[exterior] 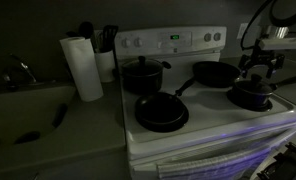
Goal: Put the lid on to the pot on the front left stove plate.
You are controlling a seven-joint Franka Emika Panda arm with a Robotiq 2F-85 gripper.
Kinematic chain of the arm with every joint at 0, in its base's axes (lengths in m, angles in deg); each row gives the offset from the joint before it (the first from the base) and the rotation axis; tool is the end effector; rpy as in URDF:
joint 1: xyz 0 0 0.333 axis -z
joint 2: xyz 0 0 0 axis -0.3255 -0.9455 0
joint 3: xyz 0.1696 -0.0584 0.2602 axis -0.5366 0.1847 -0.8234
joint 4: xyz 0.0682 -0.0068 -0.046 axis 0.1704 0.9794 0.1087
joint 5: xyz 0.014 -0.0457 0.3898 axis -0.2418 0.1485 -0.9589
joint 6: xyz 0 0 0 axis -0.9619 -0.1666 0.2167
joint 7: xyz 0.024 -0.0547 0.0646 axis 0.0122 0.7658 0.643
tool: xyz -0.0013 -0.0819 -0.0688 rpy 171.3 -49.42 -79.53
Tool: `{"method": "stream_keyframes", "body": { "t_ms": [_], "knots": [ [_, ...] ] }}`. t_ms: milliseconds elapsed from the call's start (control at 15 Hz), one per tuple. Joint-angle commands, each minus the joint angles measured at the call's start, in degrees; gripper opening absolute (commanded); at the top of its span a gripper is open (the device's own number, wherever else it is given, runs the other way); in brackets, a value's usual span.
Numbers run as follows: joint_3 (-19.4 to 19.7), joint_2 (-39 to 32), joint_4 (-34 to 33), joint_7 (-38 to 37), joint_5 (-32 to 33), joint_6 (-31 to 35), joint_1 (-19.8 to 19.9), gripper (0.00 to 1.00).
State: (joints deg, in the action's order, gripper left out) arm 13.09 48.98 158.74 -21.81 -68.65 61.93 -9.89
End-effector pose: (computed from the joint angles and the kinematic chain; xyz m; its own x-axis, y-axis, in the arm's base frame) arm 0.4332 -0.0885 0.3906 0.7656 -0.6422 -0.0383 -0.6387 -0.7659 0.0735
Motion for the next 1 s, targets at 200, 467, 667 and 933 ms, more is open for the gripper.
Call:
{"method": "stream_keyframes", "body": {
  "t_ms": [200,467,667,933],
  "knots": [
    [-3.0,4.1,-6.2,-0.7,2.3,-12.2,-1.1,1.00],
    [-4.1,6.8,-7.9,-0.7,2.8,-16.8,-1.3,1.00],
    [-4.9,8.9,-8.1,-0.8,3.2,-19.0,-1.5,1.00],
    [-4.8,11.6,-6.6,0.9,1.7,-18.2,-2.0,1.00]
  ]
}}
